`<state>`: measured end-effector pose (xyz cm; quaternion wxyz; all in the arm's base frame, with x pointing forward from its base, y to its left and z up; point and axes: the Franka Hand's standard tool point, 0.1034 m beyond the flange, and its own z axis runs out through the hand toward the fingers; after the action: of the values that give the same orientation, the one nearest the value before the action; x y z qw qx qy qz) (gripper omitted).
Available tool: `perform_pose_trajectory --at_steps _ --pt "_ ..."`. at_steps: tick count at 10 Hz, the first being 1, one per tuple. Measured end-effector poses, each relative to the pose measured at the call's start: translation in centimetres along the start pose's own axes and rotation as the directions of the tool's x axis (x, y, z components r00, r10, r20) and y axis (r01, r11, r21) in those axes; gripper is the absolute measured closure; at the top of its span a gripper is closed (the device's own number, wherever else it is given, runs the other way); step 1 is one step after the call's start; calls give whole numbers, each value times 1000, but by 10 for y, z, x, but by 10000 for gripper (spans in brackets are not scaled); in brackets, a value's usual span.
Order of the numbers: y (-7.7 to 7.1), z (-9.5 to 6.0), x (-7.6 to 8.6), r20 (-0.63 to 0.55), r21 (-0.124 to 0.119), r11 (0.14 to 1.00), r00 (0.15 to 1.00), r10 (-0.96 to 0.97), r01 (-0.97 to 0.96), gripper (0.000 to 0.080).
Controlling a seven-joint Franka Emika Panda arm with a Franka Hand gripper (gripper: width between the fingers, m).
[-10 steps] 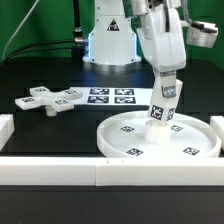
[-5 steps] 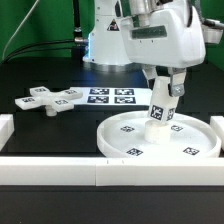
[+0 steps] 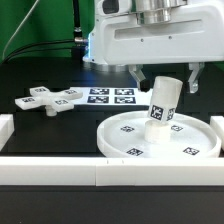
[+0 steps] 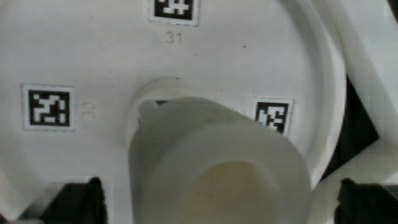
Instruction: Assemble round table
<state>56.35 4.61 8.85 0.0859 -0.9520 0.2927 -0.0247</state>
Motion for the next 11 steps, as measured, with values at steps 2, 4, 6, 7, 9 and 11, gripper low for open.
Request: perform_pose_trajectory --at_steps 2,4,6,7,9,11 --pt "1 0 1 -2 0 989 989 -147 147 150" --pt "1 0 1 -2 0 965 965 -264 264 150" --pt "1 0 1 -2 0 928 928 -372 372 150" --pt "1 0 0 15 -21 859 859 -512 512 150" --pt "-1 -1 1 32 -46 735 737 -676 676 150" --pt "4 1 2 17 -55 660 662 -749 749 150"
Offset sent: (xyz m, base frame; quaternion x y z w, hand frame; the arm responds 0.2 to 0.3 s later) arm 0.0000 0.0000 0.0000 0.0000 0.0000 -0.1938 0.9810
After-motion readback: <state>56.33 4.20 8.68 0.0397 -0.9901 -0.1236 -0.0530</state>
